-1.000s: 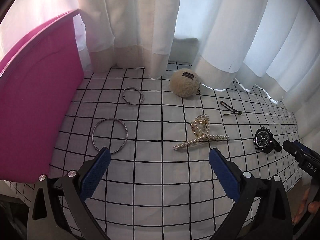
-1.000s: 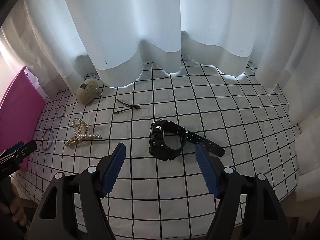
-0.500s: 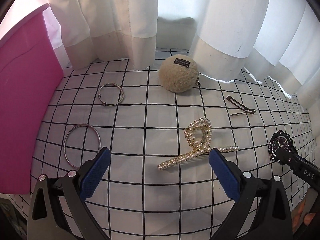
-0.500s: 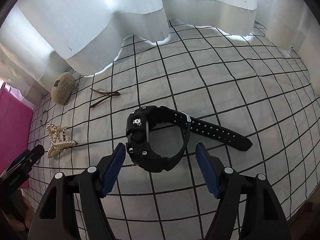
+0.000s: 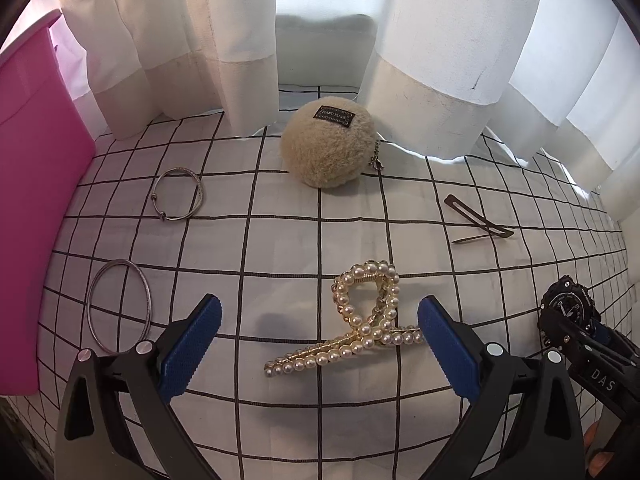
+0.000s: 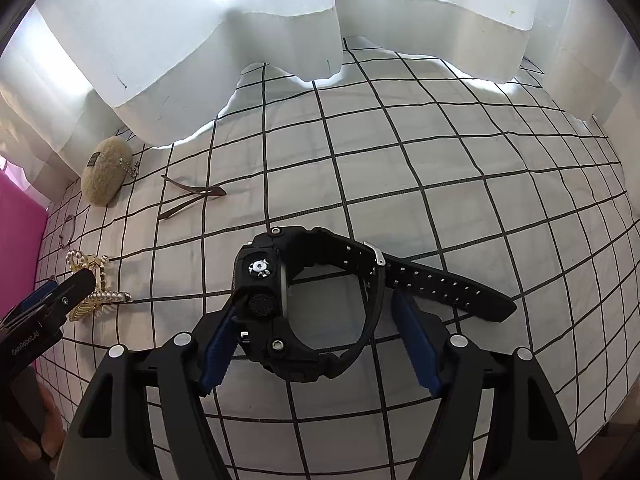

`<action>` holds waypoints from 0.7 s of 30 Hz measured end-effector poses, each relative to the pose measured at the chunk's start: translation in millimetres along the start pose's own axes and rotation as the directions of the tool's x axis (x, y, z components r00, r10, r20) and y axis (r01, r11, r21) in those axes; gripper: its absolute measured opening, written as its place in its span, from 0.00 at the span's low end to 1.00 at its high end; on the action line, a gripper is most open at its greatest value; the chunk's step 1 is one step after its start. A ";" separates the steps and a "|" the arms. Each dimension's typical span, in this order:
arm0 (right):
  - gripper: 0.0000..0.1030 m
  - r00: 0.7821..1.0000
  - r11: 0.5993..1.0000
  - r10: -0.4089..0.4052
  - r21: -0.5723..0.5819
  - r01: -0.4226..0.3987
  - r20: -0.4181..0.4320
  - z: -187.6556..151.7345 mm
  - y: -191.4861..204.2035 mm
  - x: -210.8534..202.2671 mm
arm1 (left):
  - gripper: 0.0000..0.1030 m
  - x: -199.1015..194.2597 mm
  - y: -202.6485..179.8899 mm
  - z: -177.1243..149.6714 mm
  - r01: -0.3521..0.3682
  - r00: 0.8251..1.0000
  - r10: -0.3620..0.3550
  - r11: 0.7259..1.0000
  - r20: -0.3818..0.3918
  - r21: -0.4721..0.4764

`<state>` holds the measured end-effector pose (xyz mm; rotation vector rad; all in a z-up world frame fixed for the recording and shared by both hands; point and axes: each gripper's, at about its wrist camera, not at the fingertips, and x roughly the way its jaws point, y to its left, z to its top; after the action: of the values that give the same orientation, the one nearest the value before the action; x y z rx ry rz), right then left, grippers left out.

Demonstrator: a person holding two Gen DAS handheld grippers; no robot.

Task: Organize jewelry
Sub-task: 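Grasp the pearl hair claw with left tool while right tool grasps black watch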

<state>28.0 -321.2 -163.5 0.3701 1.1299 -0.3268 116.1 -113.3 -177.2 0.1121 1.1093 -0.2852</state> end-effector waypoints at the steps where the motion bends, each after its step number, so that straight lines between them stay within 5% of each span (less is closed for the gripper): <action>1: 0.69 1.000 1.000 -0.006 -0.009 0.006 0.003 0.6 1.4 0.8 | 0.94 2.4 -1.8 0.1 0.001 1.000 -0.001 1.000 -0.004 0.003; 7: 0.76 0.999 0.998 -0.038 -0.053 0.039 0.018 -0.9 10.8 3.4 | 0.94 25.3 -2.8 -0.1 0.001 0.998 -0.003 1.000 -0.064 -0.029; 11: 0.81 0.997 0.992 -0.073 -0.101 0.076 0.038 -1.6 19.4 8.3 | 0.95 29.5 -13.7 -0.8 -0.062 0.997 0.063 0.998 -0.033 0.023; 21: 0.86 0.995 0.986 -0.068 -0.147 0.077 0.067 -1.3 18.9 9.5 | 0.93 33.1 -20.8 4.3 -0.056 0.998 0.056 0.998 -0.013 0.016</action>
<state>38.9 -304.4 -170.5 0.1861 1.1016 -0.3130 127.7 -139.9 -203.7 0.1588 1.1156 -0.2428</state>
